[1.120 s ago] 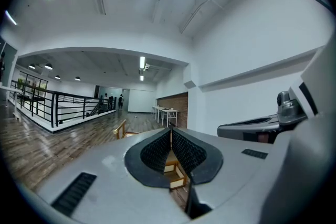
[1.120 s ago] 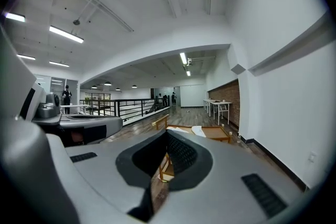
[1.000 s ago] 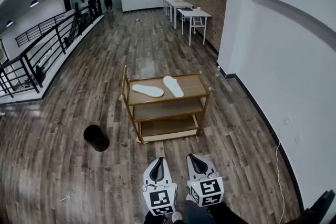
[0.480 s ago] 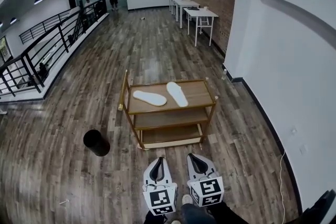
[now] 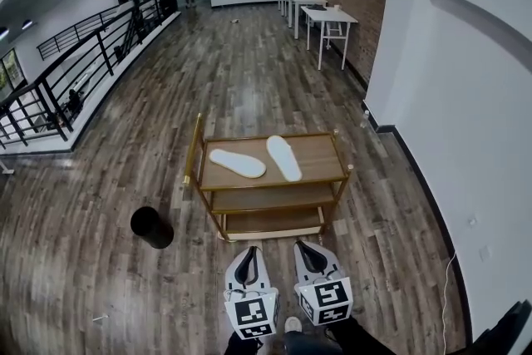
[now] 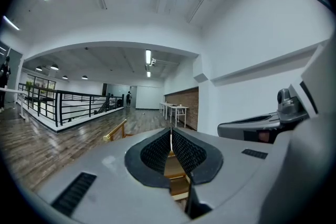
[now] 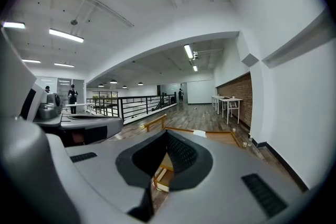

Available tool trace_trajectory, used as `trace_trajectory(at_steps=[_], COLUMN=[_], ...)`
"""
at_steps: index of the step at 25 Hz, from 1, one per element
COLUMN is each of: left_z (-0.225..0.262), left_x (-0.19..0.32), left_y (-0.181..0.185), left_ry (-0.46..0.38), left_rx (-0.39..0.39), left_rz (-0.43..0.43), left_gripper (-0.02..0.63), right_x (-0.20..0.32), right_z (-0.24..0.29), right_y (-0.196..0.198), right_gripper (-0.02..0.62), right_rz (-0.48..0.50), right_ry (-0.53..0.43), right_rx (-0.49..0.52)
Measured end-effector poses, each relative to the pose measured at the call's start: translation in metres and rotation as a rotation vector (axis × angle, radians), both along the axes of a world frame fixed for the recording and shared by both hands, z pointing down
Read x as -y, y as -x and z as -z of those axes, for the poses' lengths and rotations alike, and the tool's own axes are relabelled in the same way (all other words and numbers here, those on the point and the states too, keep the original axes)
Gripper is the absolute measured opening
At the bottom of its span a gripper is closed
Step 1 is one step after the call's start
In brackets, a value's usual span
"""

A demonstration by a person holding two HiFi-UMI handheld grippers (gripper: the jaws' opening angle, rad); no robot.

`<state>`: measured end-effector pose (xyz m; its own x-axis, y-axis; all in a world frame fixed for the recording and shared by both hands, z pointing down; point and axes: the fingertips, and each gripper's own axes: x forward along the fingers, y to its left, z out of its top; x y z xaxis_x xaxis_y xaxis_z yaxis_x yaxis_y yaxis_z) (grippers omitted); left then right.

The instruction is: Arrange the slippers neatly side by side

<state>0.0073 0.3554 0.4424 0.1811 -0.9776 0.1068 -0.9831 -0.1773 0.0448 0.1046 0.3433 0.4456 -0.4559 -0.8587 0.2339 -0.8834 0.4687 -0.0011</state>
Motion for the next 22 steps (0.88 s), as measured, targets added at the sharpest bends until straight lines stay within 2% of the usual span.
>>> trace_trajectory(at_steps=[11,22], left_z=[0.001,0.007], left_x=[0.056,0.098], left_y=[-0.017,-0.016], left_ry=[-0.008,-0.018], left_rx=[-0.012,0.000], left_rz=[0.037,0.029], left_gripper=[0.011,0.011], right_x=[0.060,0.104], right_z=[0.004,0.012], right_y=[-0.026,-0.025], right_gripper=[-0.002,-0.002], right_rz=[0.015,0.003], right_ry=[-0.020,-0.037], right_rx=[-0.008,0.011])
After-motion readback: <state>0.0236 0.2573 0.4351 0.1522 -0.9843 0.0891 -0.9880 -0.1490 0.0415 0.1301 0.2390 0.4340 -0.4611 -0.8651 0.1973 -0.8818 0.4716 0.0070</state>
